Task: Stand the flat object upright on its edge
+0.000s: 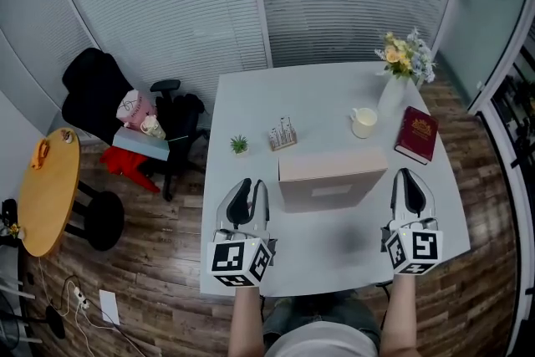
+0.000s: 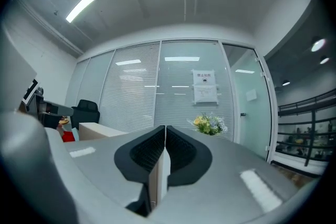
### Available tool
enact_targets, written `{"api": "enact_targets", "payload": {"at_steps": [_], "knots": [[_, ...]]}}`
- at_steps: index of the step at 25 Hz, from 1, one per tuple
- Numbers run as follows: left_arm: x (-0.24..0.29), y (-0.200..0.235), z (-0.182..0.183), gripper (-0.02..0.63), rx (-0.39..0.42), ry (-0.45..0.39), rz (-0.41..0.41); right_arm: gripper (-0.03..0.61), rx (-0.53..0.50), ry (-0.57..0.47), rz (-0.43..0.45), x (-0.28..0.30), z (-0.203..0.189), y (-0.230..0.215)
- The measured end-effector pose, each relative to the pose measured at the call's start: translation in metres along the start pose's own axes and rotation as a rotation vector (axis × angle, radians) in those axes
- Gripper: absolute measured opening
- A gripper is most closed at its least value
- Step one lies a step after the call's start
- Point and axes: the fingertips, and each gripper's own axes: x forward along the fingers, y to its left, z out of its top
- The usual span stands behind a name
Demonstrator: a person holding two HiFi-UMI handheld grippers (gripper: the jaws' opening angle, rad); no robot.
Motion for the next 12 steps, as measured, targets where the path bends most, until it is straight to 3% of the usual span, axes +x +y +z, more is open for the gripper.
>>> {"api": "enact_targets", "payload": {"at_steps": [8, 12], "knots": [[0.001, 0.005, 0.014, 0.003, 0.034, -0.004, 0.048, 0.023, -0.001, -0.006, -0.017, -0.002, 0.006, -0.003], [0.002, 0.004, 0.013, 0.0, 0.04, 0.005, 0.058, 0.023, -0.003, -0.008, -0.016, -0.002, 0.007, -0.002]]}}
